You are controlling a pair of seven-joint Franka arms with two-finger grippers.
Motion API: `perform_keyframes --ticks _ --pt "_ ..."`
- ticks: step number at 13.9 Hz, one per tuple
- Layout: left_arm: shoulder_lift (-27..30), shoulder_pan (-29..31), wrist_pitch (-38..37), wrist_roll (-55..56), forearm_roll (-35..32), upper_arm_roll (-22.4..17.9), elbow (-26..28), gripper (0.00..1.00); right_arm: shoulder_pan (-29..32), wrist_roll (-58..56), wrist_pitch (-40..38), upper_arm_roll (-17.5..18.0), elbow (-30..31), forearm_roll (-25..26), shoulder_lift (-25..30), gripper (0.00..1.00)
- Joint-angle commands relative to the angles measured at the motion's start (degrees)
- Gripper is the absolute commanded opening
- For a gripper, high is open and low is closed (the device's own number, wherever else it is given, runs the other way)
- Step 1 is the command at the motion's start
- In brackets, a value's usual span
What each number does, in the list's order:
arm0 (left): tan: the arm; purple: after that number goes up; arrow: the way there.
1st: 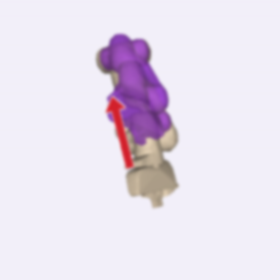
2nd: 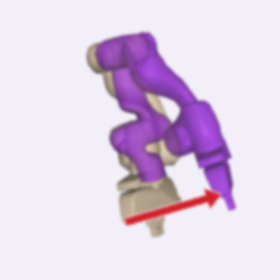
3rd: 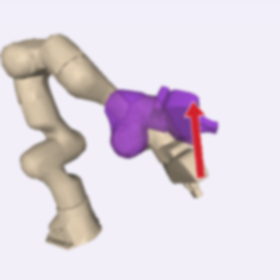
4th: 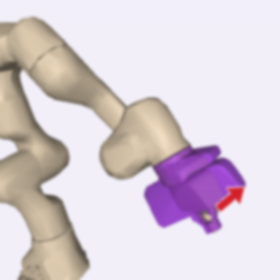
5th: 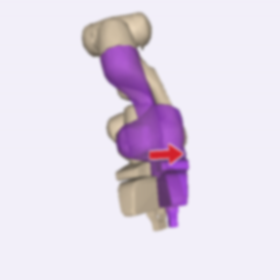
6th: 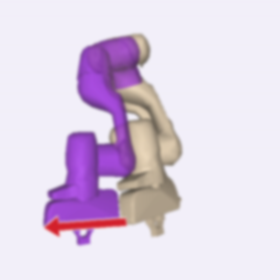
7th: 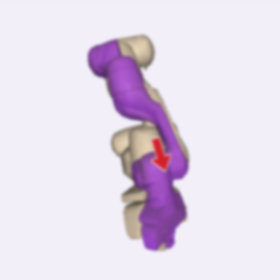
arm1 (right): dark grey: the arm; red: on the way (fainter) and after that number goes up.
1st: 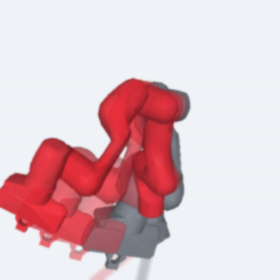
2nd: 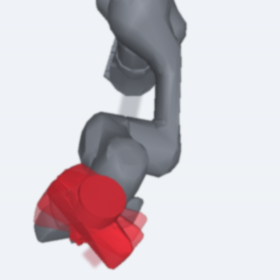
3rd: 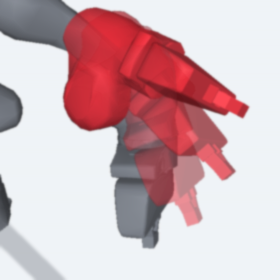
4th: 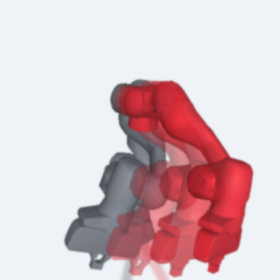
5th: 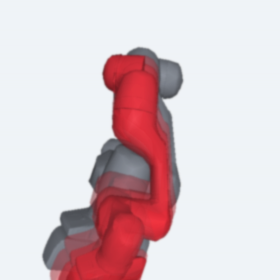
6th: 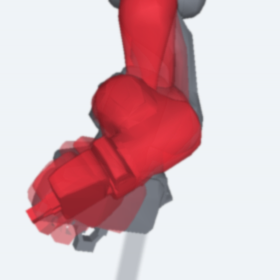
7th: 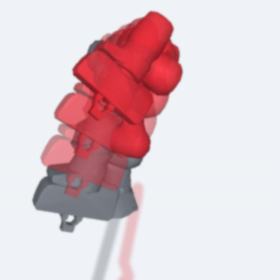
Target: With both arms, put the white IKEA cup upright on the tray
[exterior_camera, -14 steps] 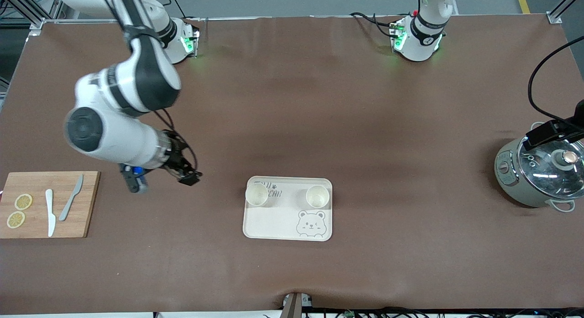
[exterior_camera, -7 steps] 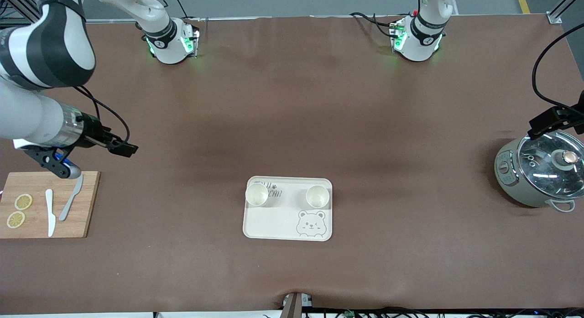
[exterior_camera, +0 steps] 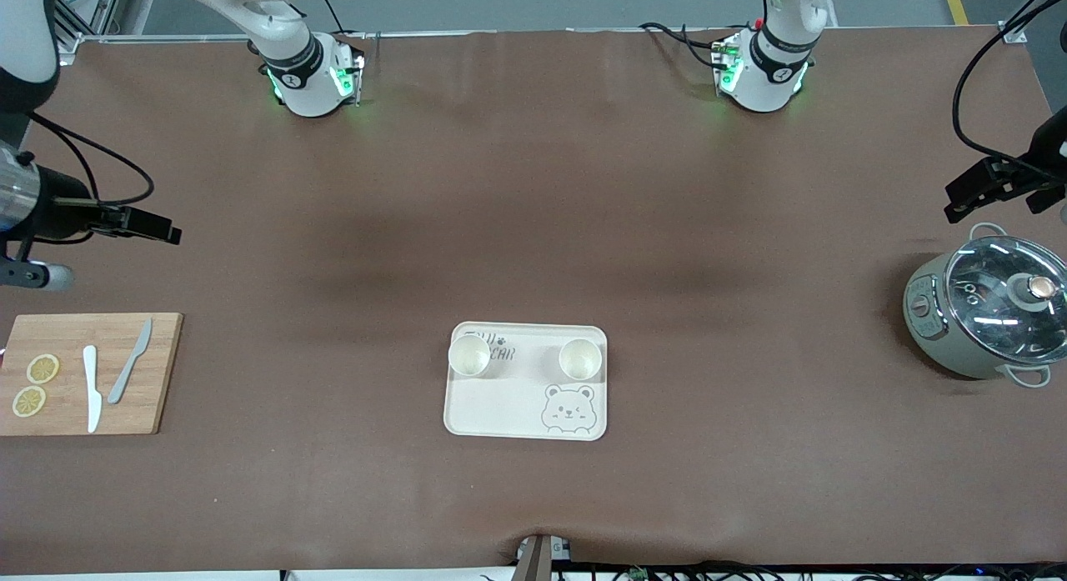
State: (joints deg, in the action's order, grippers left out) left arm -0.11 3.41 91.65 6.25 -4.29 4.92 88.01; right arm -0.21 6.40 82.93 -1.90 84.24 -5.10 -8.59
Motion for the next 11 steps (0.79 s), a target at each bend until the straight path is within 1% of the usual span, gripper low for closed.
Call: perform_keyframes --ticks 1,2,4,6,8,9,10,11 --pt "1.0 0.2 1.1 -1.0 1.2 0.3 1.6 1.0 1.5 -0.5 -0.5 2.9 1.3 2.3 4.7 1.0" --pt "1.0 0.2 1.1 -1.0 1.2 0.3 1.6 1.0 2.9 -0.6 0.8 3.1 3.8 2.2 6.5 1.0" --pt "0.6 0.1 1.1 -1.0 1.3 0.4 1.6 1.0 2.8 -0.6 3.5 3.1 9.8 2.1 11.5 1.0" --pt "0.4 -0.1 1.0 -1.0 2.0 0.4 1.7 1.0 2.8 -0.6 9.7 2.8 19.2 2.3 16.9 1.0" --pt "0.3 -0.2 -0.9 -0.9 2.6 0.4 1.8 1.0 2.5 -0.7 13.0 2.6 23.8 2.2 19.8 1.0" --pt "0.3 -0.2 -1.8 -0.9 3.2 0.4 1.8 1.0 2.3 -1.0 13.4 3.0 23.3 2.3 19.8 1.0" --pt "0.4 -0.2 -3.0 -0.9 4.1 0.4 1.7 1.0 1.5 -1.1 12.7 3.3 16.9 2.3 18.8 1.0" --pt "0.7 -0.2 -4.1 -0.3 5.0 0.4 1.8 1.0 0.9 -0.9 10.6 3.3 10.8 2.3 16.3 1.0"
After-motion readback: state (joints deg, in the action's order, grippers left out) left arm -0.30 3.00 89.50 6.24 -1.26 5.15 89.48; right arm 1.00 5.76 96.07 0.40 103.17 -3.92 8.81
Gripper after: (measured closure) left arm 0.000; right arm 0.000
